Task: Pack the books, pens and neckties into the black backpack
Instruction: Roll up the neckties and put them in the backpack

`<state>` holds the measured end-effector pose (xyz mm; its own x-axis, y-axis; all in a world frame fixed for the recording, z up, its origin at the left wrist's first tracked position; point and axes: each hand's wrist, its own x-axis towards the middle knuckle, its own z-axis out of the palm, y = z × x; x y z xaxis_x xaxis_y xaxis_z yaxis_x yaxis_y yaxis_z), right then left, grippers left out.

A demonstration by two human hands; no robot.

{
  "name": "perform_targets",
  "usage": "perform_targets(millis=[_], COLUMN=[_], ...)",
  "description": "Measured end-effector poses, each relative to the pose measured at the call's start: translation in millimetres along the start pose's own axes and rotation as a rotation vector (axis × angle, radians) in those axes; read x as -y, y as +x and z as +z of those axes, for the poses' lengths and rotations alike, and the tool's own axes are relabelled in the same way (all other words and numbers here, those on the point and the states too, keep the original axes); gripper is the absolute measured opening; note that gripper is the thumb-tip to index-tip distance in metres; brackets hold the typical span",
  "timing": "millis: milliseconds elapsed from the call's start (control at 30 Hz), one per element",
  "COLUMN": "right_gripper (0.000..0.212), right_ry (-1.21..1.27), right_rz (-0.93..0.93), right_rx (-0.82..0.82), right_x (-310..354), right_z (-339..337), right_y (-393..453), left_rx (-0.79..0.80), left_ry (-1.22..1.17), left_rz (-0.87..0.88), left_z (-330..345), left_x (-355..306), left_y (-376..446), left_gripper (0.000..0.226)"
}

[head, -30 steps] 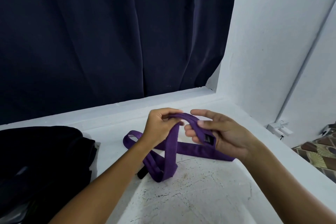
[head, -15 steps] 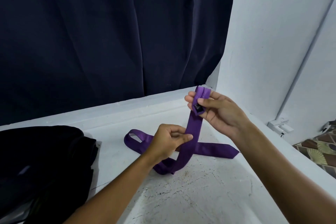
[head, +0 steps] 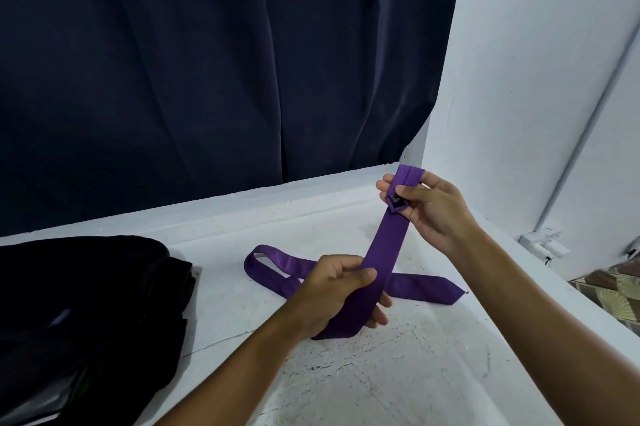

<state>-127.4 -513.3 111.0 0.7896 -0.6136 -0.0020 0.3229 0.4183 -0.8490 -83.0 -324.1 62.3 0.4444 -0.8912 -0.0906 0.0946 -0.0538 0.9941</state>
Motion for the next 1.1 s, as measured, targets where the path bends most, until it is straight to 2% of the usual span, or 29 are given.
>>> perform_targets(millis=[167, 300, 433, 600, 767, 867, 1100], right_gripper=[0.032, 0.032, 0.027, 0.028, 0.026, 0.021, 0.04], right_ry=[-0.049, -0.179, -0.255, -0.356, -0.546, -0.597, -0.496], right_rz=[-0.001, -0.033, -0.067, -0.086, -0.129, -0.103, 0.192], right_rx=[-0.051, -0.059, -0.01, 0.068, 0.18, 0.323, 0.571], right_x=[-6.3, -13.0, -19.2, -24.3, -28.2, -29.3, -24.6], right_z=[-15.4, -22.8, -26.1, -30.9, -36.7, -40.8, -43.7], right_y=[3.2, 3.3, -0.5, -4.6, -6.8, -9.8, -16.3], left_rx=[0.031, 0.01, -0.041, -0.09, -0.098, -0.15, -0.28], left_ry=[0.049, 0.029, 0.067, -0.044, -0.143, -0.125, 0.032], left_rz=[-0.01, 0.004, 0.073, 0.113, 0.089, 0.057, -0.114], left_z=[1.6, -1.0, -6.8, -10.5, -13.3, -20.1, -49.6], left_x=[-16.7, -30.1, -43.0, -58.3, -69.0, -78.2, -89.3], left_y=[-12.6, -17.3, -18.0, -17.9, -16.2, -9.2, 21.8], left_gripper=[0.025, 0.03, 0.032, 0.021, 0.02, 0.02, 0.034])
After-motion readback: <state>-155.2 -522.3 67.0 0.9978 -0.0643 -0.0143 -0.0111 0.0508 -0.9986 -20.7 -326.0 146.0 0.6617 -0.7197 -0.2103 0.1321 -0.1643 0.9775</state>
